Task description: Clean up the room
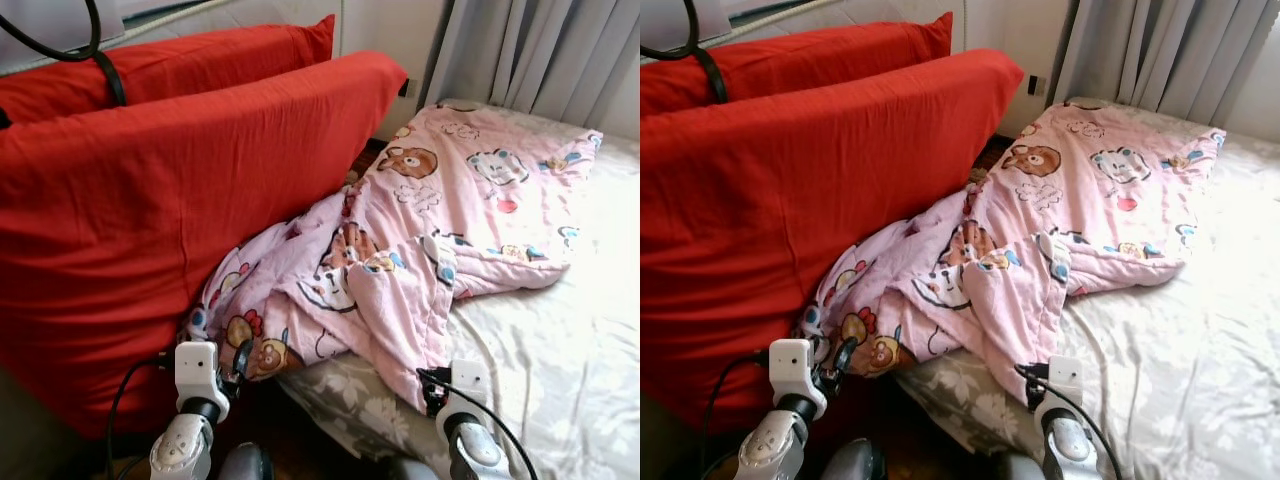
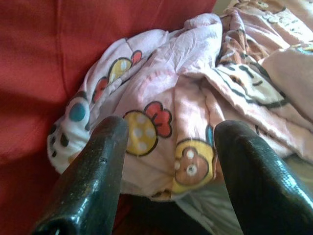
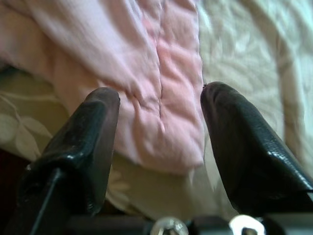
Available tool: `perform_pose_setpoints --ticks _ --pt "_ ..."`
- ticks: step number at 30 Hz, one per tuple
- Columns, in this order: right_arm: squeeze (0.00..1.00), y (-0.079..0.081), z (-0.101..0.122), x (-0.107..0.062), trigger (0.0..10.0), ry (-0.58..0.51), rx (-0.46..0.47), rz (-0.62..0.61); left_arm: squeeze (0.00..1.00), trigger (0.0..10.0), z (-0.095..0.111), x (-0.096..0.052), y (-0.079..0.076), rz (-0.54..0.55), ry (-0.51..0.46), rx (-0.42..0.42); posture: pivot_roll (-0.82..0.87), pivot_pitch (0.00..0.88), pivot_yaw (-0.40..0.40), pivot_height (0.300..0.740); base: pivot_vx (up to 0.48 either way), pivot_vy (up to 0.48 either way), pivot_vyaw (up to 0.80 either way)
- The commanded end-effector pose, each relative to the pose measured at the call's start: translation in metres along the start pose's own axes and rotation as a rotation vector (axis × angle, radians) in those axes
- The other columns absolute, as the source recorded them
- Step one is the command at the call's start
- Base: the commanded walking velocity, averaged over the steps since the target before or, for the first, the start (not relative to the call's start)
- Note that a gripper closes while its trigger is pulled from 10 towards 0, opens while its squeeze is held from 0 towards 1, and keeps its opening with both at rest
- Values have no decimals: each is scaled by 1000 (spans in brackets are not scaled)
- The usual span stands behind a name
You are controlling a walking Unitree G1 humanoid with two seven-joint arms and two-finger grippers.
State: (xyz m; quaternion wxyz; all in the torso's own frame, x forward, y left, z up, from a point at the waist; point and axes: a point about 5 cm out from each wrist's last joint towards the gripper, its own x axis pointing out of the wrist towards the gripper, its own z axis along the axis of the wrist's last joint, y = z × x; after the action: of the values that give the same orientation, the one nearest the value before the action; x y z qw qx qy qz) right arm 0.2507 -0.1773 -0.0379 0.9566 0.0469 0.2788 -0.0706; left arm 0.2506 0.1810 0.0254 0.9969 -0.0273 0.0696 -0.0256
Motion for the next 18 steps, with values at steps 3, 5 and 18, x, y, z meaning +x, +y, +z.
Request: perform_pose_setpoints --ticks 3,5,18 --pt "1000 -5 6 5 10000 40 4 -29 0 10000 7 4 2 -19 -9 13 42 98 -2 626 0 0 0" --pt "1000 -5 6 5 10000 56 -5 -29 0 10000 9 4 2 -25 -10 18 47 108 3 626 0 0 0" --pt "1000 -4 12 8 10000 57 -20 -27 0 10000 28 -6 6 -64 -42 49 83 174 38 626 0 0 0"
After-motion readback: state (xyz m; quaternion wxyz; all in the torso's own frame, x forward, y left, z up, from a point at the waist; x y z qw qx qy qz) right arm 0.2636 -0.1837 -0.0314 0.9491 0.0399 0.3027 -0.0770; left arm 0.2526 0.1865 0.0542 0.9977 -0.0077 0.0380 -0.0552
